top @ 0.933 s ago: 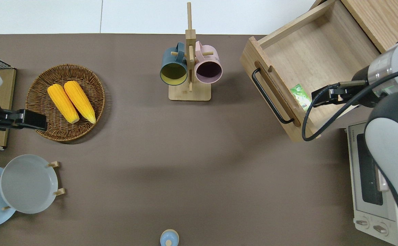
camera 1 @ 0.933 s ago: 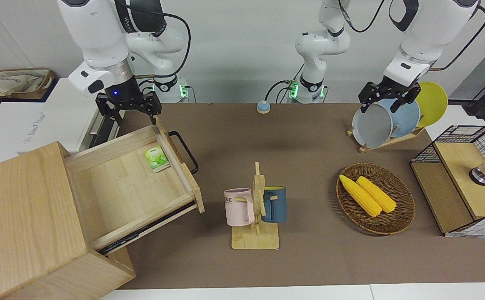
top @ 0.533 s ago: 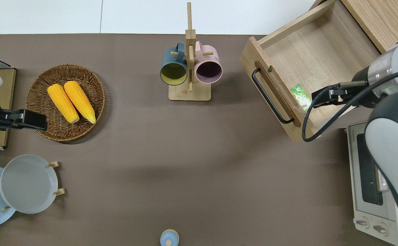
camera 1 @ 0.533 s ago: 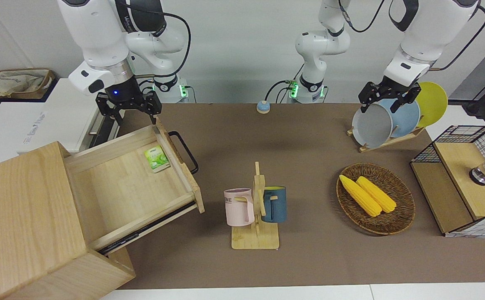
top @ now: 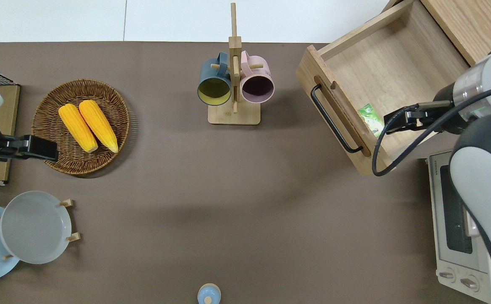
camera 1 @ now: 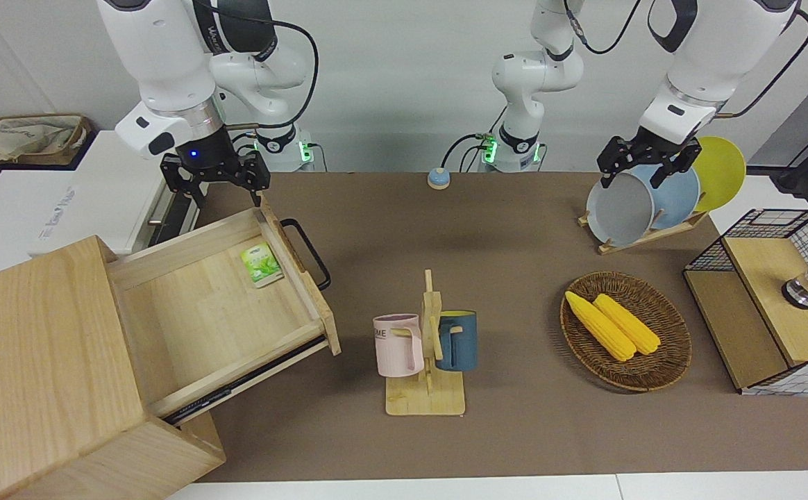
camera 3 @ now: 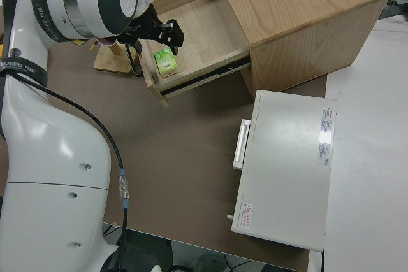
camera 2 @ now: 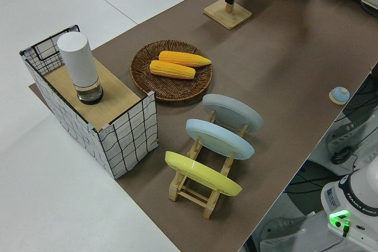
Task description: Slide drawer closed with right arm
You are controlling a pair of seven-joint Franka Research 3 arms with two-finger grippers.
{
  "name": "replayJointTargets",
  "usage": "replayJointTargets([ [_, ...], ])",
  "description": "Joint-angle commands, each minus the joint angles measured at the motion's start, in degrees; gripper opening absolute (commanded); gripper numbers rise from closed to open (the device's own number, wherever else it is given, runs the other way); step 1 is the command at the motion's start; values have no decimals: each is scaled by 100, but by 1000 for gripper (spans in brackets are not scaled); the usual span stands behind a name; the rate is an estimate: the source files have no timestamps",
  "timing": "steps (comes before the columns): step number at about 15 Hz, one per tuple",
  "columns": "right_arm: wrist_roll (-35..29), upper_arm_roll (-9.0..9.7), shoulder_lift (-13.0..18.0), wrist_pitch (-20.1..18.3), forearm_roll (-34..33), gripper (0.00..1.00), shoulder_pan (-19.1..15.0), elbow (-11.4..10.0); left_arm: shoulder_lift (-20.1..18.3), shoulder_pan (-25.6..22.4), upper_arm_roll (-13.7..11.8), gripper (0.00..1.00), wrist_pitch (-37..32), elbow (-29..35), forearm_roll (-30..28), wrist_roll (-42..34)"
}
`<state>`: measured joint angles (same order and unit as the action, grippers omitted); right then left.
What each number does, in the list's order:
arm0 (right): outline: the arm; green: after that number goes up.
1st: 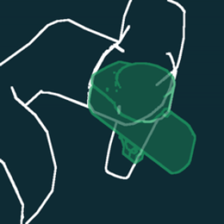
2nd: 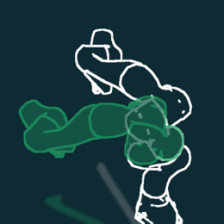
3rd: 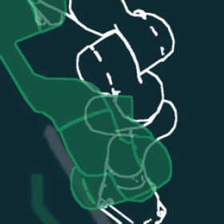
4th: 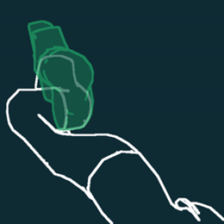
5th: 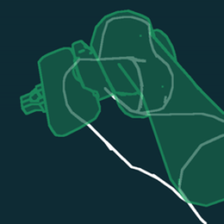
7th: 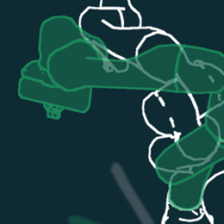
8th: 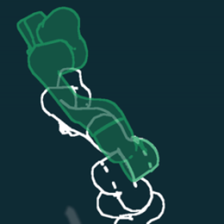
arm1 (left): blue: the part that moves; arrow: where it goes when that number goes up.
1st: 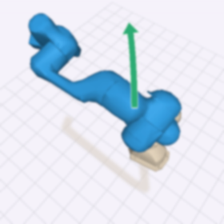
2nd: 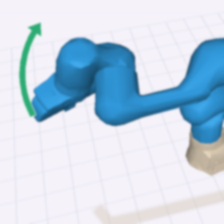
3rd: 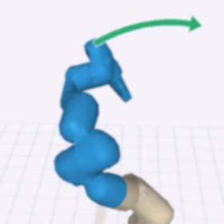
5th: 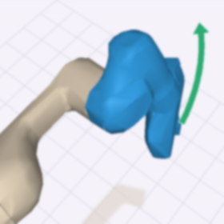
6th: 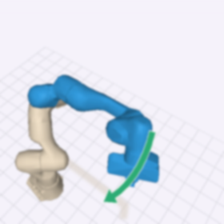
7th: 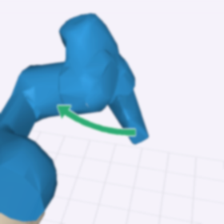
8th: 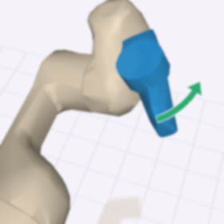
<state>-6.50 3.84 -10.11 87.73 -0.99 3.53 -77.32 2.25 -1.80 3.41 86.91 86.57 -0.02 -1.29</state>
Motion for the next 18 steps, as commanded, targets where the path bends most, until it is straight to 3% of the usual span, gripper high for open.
replayJointTargets([
  [1, 131, 11, 140, -80, -24, 985, -54, -64, 65, -22, 37, 993, -113, -149, 98, -55],
  [10, 78, 46, 167, -71, -7, 983, -37, -64, 65, -22, 37, 993, -113, -149, 98, -55],
  [13, 113, 3, 176, -141, -41, 973, -54, 24, 65, -22, 37, 993, -113, -149, 98, -55],
  [14, 113, -24, 176, -168, -59, 832, -54, 33, 65, -22, 37, 993, -113, -140, 98, -55],
  [16, 131, -42, 176, -229, -59, 250, -107, 33, 65, -22, 37, 993, -113, -140, 98, -55],
  [17, 140, -50, 176, -273, -59, 27, -107, 24, 65, -22, 37, 993, -113, -149, 98, -55],
  [18, 157, -59, 176, -291, -59, 1, -116, 33, 65, -22, 37, 993, -113, -140, 98, -55],
])
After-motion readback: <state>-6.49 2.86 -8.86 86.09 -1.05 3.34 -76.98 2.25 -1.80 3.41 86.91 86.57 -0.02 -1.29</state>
